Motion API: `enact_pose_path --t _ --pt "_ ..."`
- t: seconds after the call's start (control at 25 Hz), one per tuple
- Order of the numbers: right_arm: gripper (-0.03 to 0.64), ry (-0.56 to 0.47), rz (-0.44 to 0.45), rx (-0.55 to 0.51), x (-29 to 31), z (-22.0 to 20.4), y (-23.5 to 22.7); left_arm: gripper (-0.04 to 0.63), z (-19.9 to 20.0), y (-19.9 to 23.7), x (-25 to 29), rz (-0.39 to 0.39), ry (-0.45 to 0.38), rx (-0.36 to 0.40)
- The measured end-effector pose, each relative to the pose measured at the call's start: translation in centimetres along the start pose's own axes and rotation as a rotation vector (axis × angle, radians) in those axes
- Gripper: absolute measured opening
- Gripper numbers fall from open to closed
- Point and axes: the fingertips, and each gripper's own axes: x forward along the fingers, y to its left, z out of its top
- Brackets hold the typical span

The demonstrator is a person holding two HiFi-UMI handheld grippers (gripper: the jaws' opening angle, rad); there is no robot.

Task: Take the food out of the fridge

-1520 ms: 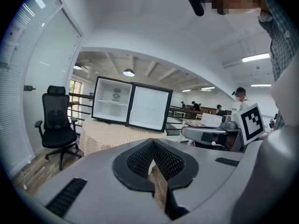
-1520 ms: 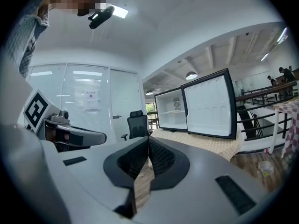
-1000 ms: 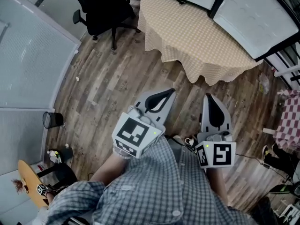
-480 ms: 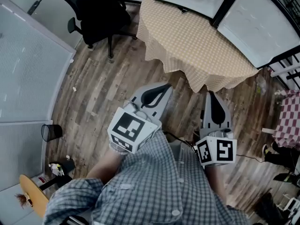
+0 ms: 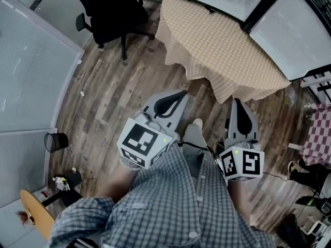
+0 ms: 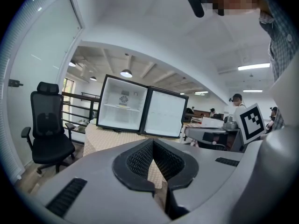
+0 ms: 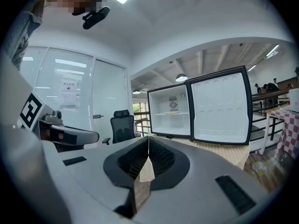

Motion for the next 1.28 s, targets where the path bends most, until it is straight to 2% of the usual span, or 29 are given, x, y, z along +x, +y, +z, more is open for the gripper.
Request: enact_pose_path --t 0.2,0.48,0.72,0.92,1.28 --pt "0.011 0.009 0.037 -0.005 2.7 0.1 -0.1 0.006 0.1 2.1 0.4 0.043 0.001 -0.020" --pt "0.011 -0.002 0.096 -0.043 8.5 0.8 -0.9 0.006 1.0 5.8 3.8 0.106 -0.002 -0.036" --pt "0.011 0.002 0.124 -0.020 13.4 1.6 -2.3 0.006 3.3 8.7 7.8 0.117 -0.005 0.003" --pt "0.011 -0.003 0.159 -0.146 17.2 3.0 -3.7 0.006 4.9 11.2 11.8 0.137 -0.019 -0.066" --pt "0.011 -0.026 0.208 -0.125 24.7 6.4 -8.1 0.006 9.5 14.4 19.4 0.147 -0.054 -0.091"
